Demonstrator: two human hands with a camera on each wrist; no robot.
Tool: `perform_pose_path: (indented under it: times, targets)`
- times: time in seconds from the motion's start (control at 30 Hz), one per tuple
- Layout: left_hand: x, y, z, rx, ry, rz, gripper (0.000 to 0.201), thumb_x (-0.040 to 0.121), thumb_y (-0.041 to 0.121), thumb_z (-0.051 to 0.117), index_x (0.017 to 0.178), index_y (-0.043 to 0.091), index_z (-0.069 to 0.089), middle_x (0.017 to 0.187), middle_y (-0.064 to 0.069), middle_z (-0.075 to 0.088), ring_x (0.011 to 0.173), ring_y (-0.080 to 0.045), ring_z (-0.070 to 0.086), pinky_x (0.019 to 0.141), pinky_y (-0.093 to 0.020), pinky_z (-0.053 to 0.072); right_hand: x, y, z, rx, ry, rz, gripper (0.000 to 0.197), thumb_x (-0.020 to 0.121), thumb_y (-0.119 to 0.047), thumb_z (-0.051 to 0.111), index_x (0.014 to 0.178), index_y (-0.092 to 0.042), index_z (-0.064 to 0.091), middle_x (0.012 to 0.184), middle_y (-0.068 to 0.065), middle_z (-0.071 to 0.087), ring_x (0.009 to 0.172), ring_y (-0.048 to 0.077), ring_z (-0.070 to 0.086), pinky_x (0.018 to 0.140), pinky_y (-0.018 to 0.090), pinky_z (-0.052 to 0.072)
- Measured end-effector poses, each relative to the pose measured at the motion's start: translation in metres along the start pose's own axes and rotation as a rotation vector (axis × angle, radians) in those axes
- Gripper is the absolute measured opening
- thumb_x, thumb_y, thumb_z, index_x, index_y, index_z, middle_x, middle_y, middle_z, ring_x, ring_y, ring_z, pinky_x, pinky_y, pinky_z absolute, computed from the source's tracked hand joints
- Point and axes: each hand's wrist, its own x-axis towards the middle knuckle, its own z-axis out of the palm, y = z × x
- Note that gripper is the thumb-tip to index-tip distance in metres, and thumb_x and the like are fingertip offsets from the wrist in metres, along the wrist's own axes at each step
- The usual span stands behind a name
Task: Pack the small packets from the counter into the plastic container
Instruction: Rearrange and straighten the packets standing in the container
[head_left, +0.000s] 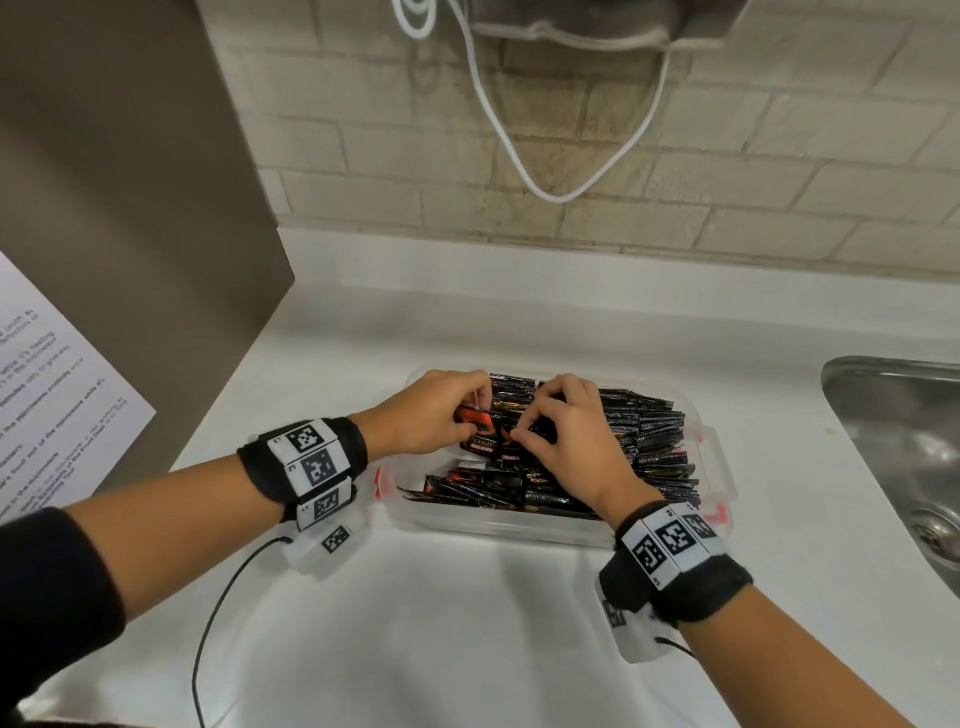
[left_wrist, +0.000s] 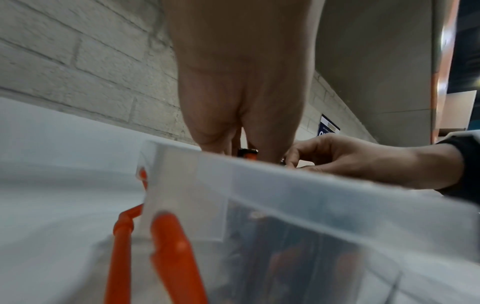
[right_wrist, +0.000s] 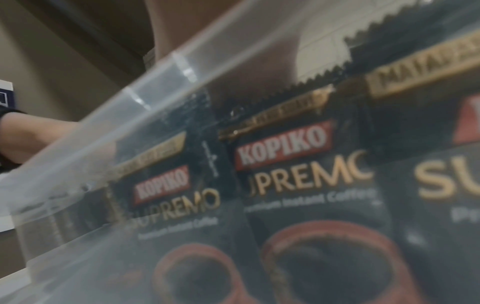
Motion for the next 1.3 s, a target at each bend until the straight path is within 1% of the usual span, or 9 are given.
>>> perform_pose_path:
  times: [0.2,0.37,0.43,0.53,0.6,0.73,0.97,1.13,1.3]
  targets:
    - [-0.005,-0.003,0.001,-0.049,0.019,0.025,0.025,0.083,0.001,0.068,0.095,0.018,0.054,0.093,0.000,0.064,0.085,-0.020,0.061,0.078,-0.040,0.052,0.000,-0.001,-0.001,0.036,0.010,0.021,0.010,0.085,-0.024,0.076,0.086,-0.015,0.072,0.108,-0.002,0.049,0.112,0.015,0.036,0.097,0.019,0.026]
    - [-0.006,0.001,0.002,0.000,-0.024,0.114,0.026,0.081,0.001,0.063,0.101,0.017,0.057,0.095,0.006,0.060,0.085,-0.008,0.055,0.075,-0.027,0.047,0.000,-0.002,-0.001,-0.006,-0.003,0.021,0.010,0.084,-0.017,0.075,0.083,-0.013,0.066,0.107,0.000,0.047,0.111,0.017,0.036,0.095,0.019,0.025]
    - [-0.006,0.004,0.001,0.070,-0.047,0.122,0.023,0.080,0.004,0.061,0.096,0.019,0.057,0.090,0.008,0.058,0.080,-0.008,0.052,0.072,-0.030,0.047,-0.001,-0.001,-0.001,-0.012,0.002,0.025,0.011,0.083,-0.015,0.074,0.081,-0.012,0.063,0.106,0.000,0.046,0.111,0.017,0.036,0.094,0.020,0.026]
    - [-0.004,0.007,-0.012,0.085,-0.031,0.074,0.016,0.080,0.007,0.061,0.085,0.021,0.055,0.080,0.004,0.063,0.071,-0.015,0.056,0.067,-0.035,0.048,-0.001,-0.002,0.001,-0.019,0.014,0.034,0.013,0.082,-0.015,0.073,0.082,-0.013,0.061,0.105,-0.001,0.045,0.109,0.016,0.036,0.094,0.022,0.030]
    - [-0.002,0.006,-0.024,0.052,0.013,0.023,0.016,0.080,0.008,0.064,0.082,0.021,0.055,0.076,0.000,0.065,0.065,-0.015,0.055,0.063,-0.031,0.045,0.000,-0.002,0.001,-0.025,0.018,0.042,0.014,0.082,-0.016,0.073,0.087,-0.014,0.060,0.106,0.000,0.044,0.109,0.016,0.036,0.096,0.025,0.033]
    - [-0.003,0.003,-0.036,0.016,0.043,-0.061,0.024,0.079,0.005,0.067,0.073,0.014,0.046,0.062,0.005,0.049,0.056,-0.008,0.040,0.056,-0.025,0.033,-0.001,-0.003,-0.002,-0.002,0.008,0.012,0.024,0.081,-0.019,0.071,0.103,-0.019,0.061,0.111,0.000,0.043,0.111,0.016,0.036,0.100,0.033,0.038]
    - [-0.002,-0.003,-0.034,-0.008,0.036,-0.131,0.029,0.079,0.006,0.071,0.066,0.015,0.046,0.068,-0.005,0.056,0.063,-0.015,0.047,0.062,-0.030,0.037,-0.001,-0.005,-0.006,-0.063,0.071,-0.015,0.022,0.082,-0.036,0.075,0.097,-0.022,0.070,0.109,-0.003,0.051,0.117,0.021,0.038,0.101,0.041,0.033]
    - [-0.003,-0.004,-0.028,0.138,-0.039,-0.115,0.033,0.082,0.009,0.071,0.072,0.028,0.047,0.068,0.010,0.053,0.060,-0.006,0.046,0.055,-0.023,0.034,0.004,-0.007,-0.010,-0.085,0.110,-0.013,0.013,0.083,-0.033,0.073,0.088,-0.024,0.064,0.097,-0.011,0.057,0.103,0.014,0.038,0.084,0.033,0.025]
    - [-0.003,-0.002,-0.028,0.155,-0.019,-0.113,0.037,0.080,0.005,0.071,0.075,0.029,0.042,0.066,0.005,0.050,0.057,-0.011,0.044,0.053,-0.026,0.034,0.013,-0.012,-0.022,-0.117,-0.007,-0.030,0.012,0.087,-0.030,0.071,0.096,-0.027,0.065,0.085,-0.014,0.062,0.091,0.011,0.048,0.089,0.036,0.030]
